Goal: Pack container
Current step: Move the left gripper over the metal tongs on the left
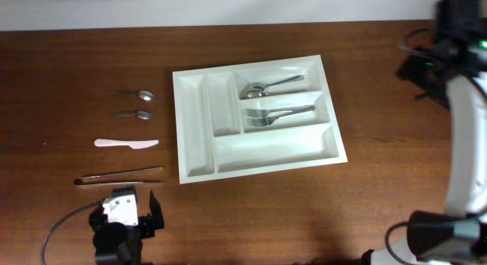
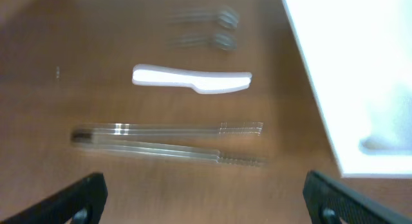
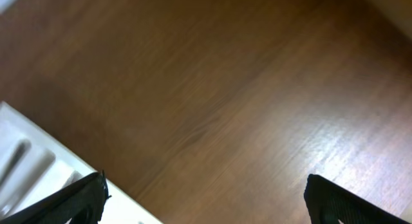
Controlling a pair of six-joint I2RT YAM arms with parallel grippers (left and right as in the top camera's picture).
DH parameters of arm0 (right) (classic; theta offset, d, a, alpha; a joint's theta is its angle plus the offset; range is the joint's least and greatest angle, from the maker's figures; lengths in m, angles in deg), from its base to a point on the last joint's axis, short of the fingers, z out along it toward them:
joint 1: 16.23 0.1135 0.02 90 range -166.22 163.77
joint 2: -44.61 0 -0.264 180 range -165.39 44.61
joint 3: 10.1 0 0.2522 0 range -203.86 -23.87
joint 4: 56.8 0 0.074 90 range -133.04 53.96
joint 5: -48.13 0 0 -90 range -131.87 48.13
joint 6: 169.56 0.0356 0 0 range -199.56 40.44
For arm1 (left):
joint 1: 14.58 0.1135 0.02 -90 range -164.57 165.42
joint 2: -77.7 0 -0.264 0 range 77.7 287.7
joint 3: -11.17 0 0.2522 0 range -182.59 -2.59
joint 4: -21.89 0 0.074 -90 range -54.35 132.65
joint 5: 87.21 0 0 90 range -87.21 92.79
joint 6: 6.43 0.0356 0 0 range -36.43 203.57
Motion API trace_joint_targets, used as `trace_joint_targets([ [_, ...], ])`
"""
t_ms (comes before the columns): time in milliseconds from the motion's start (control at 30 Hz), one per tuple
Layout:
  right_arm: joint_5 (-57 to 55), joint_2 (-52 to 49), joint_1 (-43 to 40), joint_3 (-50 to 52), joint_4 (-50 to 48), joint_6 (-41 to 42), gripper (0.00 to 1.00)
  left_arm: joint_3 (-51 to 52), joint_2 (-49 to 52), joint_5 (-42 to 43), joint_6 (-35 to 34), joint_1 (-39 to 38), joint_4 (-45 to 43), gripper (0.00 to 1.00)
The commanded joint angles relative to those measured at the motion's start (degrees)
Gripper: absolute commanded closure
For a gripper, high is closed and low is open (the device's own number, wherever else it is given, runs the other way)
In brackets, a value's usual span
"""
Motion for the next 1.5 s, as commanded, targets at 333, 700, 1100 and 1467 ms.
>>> trace_joint_targets([
  [333,6.78,1.25,-8.26,-0.22,1.33,-0.68,0.01,0.20,-0.39,22.91,-0.02,0.26,-10.71,0.01],
  [700,6.71,1.25,-8.37,-0.22,1.31,-0.70,0.01,-1.33,-0.37,18.45,-28.35,0.28,-20.79,0.01],
  [1100,6.71,1.25,-8.39,-0.22,1.31,-0.70,0.01,-24.65,18.25,2.05,-19.67,0.28,-9.49,0.01],
  [1467,6.73,1.25,-8.39,-0.22,1.29,-0.70,0.01,-33.51,33.83,33.27,-18.51,0.22,-8.41,0.01],
])
